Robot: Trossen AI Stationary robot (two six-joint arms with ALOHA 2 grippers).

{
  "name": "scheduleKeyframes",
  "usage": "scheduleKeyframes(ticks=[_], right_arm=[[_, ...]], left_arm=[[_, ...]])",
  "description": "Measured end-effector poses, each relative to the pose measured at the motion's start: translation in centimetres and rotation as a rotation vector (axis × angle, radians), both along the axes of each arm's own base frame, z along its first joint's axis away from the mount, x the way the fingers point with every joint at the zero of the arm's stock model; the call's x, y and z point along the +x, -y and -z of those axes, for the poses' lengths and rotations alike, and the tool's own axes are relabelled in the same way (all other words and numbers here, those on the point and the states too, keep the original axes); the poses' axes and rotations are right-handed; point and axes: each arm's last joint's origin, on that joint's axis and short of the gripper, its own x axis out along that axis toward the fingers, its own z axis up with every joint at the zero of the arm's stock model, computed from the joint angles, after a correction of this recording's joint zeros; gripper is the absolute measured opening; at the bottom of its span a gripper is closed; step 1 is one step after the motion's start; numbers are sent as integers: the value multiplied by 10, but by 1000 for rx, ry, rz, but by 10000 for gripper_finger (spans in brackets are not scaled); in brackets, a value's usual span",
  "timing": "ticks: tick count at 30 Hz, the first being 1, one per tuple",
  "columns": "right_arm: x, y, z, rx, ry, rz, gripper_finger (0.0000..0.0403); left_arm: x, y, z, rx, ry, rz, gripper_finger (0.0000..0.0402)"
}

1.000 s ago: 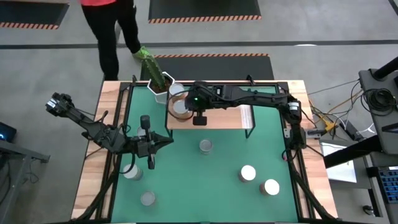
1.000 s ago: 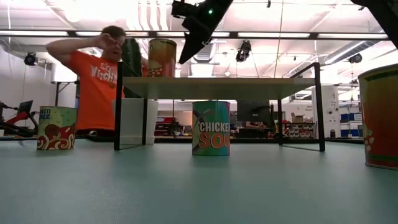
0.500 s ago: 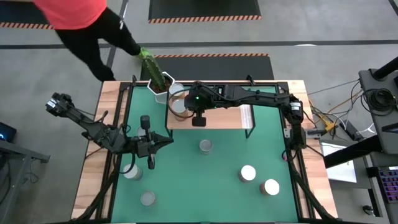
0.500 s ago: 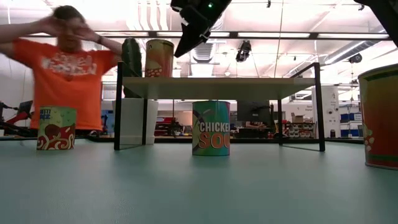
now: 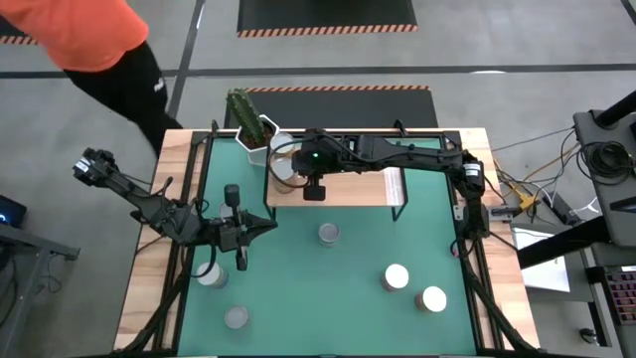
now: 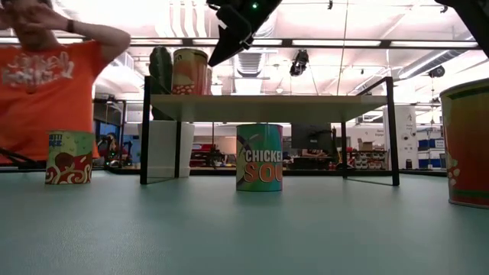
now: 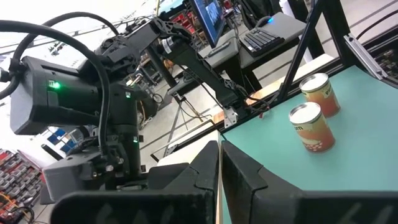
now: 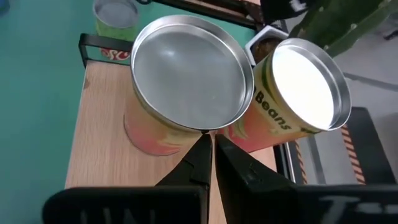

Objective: Pick and place cans onto a shelf
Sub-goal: Put the left canned corn on the shelf

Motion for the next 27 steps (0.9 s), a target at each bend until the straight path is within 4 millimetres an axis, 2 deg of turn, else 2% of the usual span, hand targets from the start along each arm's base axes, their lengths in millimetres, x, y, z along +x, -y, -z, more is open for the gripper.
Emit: scheduleKeyframes(ticks=[9, 15, 21, 27], right_arm=[[3, 1, 1, -27, 37, -4, 9], [-2, -2, -6, -85, 22, 36, 9], [-3, -11, -21, -74, 127, 6, 9], [9, -12, -11, -8, 266, -70, 9]], left_arm=[[0, 0, 0, 0, 0, 1, 0], [0, 0, 0, 1, -3, 0, 0], [0, 0, 0, 2, -3, 0, 0], [0, 0, 0, 2, -4, 0, 0]])
